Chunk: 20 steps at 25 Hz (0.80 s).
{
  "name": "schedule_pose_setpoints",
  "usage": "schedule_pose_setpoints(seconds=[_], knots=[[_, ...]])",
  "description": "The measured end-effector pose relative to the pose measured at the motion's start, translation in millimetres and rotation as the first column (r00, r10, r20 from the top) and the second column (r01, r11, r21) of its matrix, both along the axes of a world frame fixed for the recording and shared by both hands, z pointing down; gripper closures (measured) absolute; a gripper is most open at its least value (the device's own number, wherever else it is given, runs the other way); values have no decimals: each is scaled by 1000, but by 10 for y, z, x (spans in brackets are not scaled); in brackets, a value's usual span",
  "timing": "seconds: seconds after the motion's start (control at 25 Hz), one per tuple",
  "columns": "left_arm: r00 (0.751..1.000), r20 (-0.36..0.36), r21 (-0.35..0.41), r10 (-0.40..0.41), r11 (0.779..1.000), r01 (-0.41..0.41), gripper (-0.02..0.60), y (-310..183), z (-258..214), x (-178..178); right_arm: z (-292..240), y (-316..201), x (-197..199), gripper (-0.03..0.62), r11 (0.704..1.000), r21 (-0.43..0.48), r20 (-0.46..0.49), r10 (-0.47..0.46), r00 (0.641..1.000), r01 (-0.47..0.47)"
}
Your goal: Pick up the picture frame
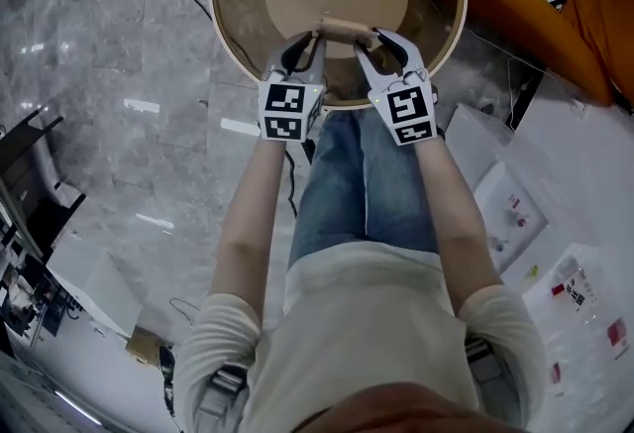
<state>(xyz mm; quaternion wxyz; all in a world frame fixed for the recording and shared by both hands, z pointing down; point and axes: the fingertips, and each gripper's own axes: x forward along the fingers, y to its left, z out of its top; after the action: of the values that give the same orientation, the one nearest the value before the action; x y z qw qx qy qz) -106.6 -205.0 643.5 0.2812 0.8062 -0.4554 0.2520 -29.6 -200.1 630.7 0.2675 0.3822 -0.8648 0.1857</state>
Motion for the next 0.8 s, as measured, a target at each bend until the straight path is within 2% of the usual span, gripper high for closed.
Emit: schedule_pose_setpoints(seconds=[0.8], knots=[[999,-33,71,-25,997,28,531,608,-1354,146,-1436,595,152,454,993,113,16,32,999,-34]])
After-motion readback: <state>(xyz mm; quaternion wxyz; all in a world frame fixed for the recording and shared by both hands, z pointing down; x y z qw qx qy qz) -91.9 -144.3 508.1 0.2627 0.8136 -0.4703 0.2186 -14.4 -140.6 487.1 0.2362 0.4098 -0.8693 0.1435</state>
